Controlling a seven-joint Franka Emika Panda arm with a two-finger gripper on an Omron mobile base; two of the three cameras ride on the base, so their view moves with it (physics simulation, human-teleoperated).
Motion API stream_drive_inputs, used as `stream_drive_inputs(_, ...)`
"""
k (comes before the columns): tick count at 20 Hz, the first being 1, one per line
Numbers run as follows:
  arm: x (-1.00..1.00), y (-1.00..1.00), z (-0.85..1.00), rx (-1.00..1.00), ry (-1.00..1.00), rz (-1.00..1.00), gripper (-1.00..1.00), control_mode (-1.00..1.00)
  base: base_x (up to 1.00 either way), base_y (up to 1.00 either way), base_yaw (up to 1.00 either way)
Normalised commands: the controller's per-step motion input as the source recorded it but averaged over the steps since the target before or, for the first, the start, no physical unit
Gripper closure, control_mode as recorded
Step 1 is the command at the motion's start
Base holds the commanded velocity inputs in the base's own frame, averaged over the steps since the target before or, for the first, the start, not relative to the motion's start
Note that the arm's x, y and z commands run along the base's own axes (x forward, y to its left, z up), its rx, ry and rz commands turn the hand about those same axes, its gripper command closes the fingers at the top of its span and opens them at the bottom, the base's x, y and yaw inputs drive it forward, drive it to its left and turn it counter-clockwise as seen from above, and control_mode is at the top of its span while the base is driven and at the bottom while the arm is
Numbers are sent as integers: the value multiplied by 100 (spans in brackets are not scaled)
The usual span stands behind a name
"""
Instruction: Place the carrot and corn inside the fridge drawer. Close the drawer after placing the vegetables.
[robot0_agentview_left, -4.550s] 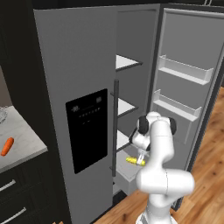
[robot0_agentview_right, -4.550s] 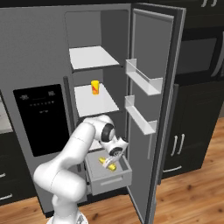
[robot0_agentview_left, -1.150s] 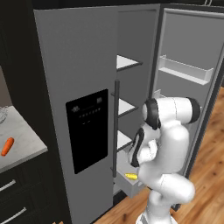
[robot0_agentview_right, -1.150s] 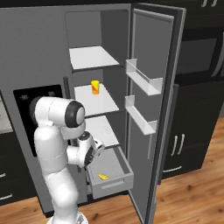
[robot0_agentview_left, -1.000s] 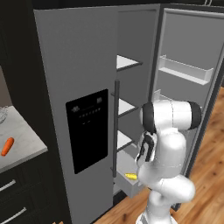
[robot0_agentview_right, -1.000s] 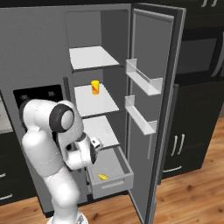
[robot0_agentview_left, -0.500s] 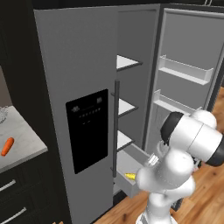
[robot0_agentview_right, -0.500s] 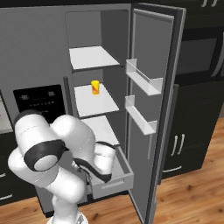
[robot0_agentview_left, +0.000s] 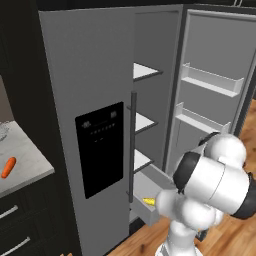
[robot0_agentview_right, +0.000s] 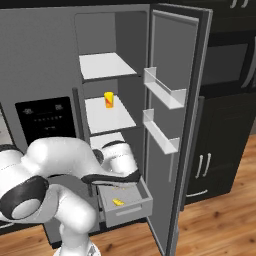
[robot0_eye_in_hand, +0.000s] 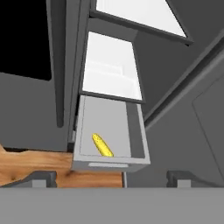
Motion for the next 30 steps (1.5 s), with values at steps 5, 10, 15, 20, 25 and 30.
stream_drive_inputs(5, -61, 0, 100, 9, 0, -6, -100, -100, 0, 0, 0)
stream_drive_inputs(10, -45, -1, 100, 13, 0, -4, -100, -100, 0, 0, 0)
stream_drive_inputs(15, -36, -1, 100, 14, 0, -3, -100, -100, 0, 0, 0)
stream_drive_inputs(20, -29, 2, 100, 14, 0, -2, -100, -100, 0, 0, 0)
stream_drive_inputs(25, -1, 9, 97, 18, -5, 1, -100, -100, 0, 0, 0)
stream_drive_inputs(30, 24, 17, 92, 13, -34, 7, -100, -100, 0, 0, 0)
